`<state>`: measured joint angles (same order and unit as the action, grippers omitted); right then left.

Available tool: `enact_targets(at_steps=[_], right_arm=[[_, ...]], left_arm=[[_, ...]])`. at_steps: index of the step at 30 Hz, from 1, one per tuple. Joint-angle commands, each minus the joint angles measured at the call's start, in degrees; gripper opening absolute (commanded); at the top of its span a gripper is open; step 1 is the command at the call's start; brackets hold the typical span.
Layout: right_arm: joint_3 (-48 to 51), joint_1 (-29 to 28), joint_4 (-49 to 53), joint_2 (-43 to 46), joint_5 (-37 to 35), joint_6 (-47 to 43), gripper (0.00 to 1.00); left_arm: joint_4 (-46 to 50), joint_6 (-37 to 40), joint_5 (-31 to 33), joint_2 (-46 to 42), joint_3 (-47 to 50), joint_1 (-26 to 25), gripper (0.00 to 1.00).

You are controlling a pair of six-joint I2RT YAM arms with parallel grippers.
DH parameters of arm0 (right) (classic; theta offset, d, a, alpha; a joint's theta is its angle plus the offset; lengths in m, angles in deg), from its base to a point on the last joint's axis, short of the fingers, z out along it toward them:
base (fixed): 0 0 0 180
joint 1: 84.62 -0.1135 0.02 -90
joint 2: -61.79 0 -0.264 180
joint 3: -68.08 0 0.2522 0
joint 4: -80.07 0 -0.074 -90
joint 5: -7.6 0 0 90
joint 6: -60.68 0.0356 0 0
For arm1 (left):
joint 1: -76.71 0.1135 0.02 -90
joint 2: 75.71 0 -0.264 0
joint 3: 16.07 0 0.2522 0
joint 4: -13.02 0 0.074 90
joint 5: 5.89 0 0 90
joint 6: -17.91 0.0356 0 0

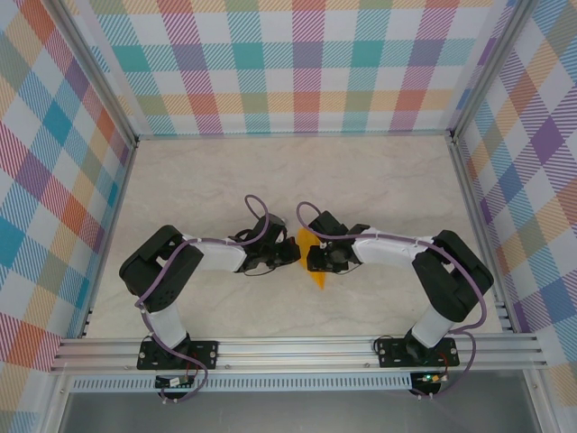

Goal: Fold a paper plane with a square sheet of paper (pick it up from the middle)
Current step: Move the paper plane to the top-center of the table.

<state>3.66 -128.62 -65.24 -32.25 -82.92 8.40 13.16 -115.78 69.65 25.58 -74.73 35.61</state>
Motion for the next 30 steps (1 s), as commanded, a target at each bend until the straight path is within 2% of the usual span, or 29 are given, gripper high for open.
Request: enact_targets(at_steps=[1,18,22,26,30], right_arm=[[-2.11,-0.52,1.37,1.30,-1.71,1.02,0.34],[-3.65,-1.24,3.46,-0.74,-1.16,1.75,0.27],[-3.95,-1.96,4.47,-1.72,-1.75,1.92,0.27],[-4.35,-2.24,4.94,-2.78,-2.20,2.32,0.26],[-5.20,-2.49,5.57,-3.15,-3.30,2.44,0.16]], left_arm=[[1.32,0.58,0.05,0.72,-1.38,0.42,0.00],[2.68,0.25,0.13,0.20,-1.93,0.41,0.01],[4.65,-0.01,1.06,-1.08,-3.06,0.45,0.09],[7.39,-0.56,2.87,-3.27,-4.13,0.50,0.23],[13.39,-1.53,8.48,-7.35,-4.47,1.09,0.32]])
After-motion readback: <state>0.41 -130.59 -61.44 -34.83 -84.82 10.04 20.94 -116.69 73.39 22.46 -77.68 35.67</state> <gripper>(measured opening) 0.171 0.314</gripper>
